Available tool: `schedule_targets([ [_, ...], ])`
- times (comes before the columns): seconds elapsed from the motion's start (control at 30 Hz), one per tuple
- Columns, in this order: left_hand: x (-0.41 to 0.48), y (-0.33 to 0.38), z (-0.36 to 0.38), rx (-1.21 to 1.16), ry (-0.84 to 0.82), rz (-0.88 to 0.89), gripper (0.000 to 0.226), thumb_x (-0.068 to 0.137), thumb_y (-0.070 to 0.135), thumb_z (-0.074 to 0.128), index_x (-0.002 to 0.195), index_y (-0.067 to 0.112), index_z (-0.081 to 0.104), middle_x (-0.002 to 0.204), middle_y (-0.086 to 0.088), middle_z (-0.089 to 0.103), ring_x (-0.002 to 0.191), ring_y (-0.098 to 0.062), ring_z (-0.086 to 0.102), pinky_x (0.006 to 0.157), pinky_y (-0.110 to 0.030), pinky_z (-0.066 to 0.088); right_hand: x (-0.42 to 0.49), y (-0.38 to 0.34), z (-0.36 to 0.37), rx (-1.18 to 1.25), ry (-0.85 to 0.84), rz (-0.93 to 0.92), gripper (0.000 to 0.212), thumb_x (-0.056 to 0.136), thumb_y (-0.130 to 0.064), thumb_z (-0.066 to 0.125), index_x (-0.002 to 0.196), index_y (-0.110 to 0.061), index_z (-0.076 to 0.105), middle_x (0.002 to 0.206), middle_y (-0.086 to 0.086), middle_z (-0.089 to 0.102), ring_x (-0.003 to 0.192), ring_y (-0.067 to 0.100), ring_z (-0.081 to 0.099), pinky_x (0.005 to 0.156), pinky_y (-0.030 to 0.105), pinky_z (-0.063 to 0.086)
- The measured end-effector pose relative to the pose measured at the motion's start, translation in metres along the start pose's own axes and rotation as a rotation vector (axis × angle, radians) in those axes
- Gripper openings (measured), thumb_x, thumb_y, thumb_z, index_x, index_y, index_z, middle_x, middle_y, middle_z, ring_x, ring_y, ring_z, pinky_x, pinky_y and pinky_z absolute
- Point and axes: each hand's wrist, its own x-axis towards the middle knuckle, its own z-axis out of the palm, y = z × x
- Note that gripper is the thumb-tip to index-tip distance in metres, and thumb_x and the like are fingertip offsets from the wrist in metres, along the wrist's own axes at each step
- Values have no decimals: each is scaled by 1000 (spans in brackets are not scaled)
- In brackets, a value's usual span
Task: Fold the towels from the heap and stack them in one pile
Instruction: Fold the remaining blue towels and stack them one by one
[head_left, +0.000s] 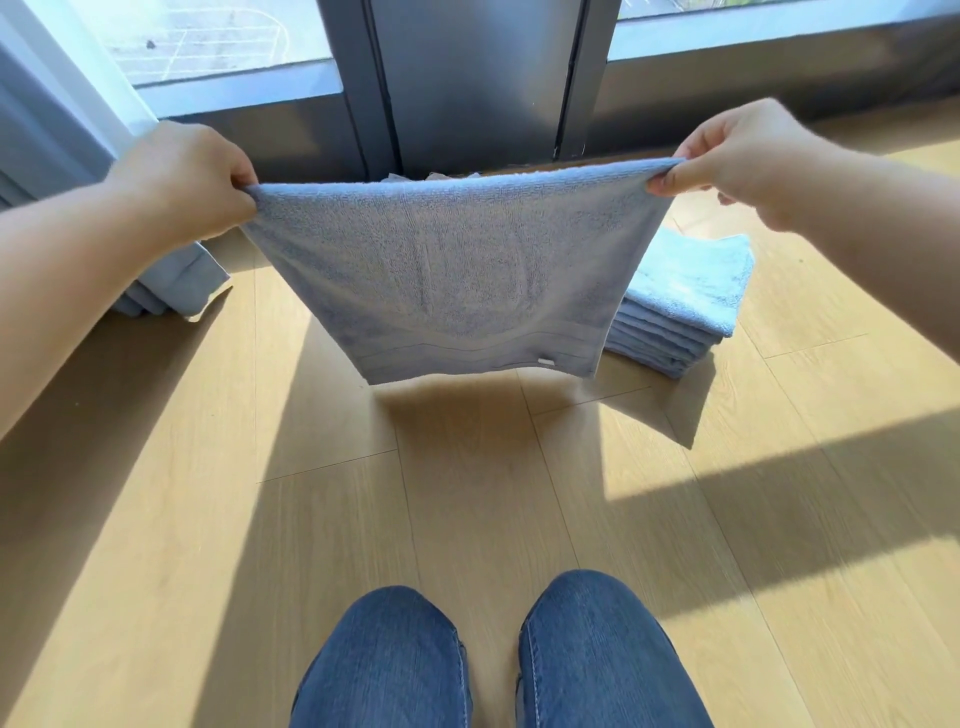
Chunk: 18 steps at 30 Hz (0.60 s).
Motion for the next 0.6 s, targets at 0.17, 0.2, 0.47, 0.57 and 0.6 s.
schedule_targets([
  [0.17, 0, 1, 4, -242, 26, -91, 22, 86, 2, 51, 96, 0, 70, 91, -18, 67, 85, -21, 52, 73, -25, 41, 4, 0, 9, 36, 47, 17, 26, 78, -18, 72, 63, -15, 51, 65, -3, 44, 51, 10, 31, 33, 13, 32],
  [0.2, 0, 0, 6, -275, 32, -95, 22, 86, 3, 52, 99, 0, 70, 96, -20, 67, 86, -20, 52, 74, -27, 41, 6, 0, 12, 47, 59, 13, 27, 78, -16, 72, 62, -16, 50, 65, -3, 44, 51, 9, 32, 31, 10, 31],
  [0.47, 4, -4, 8, -503, 74, -183, 25, 86, 4, 57, 109, 4, 67, 93, -9, 61, 69, -7, 57, 48, 8, 36, 20, 3, 16, 164, 188, -63, 14, 79, -19, 71, 83, -10, 61, 68, -5, 49, 58, 7, 39, 55, 18, 39],
  [0.57, 6, -2, 3, -527, 118, -187, 24, 86, 4, 53, 105, 5, 68, 83, -7, 62, 49, 14, 55, 47, 8, 35, 16, 3, 12, 201, 221, -79, 11, 79, -15, 71, 77, -13, 60, 67, -6, 48, 60, 7, 41, 56, 17, 39],
  [0.6, 5, -2, 1, -526, 118, -180, 25, 85, 4, 52, 104, 6, 68, 74, -3, 63, 48, 17, 53, 48, 7, 37, 13, 5, 11, 212, 223, -83, 15, 79, -14, 71, 70, -16, 58, 67, -6, 48, 61, 7, 41, 56, 17, 39],
])
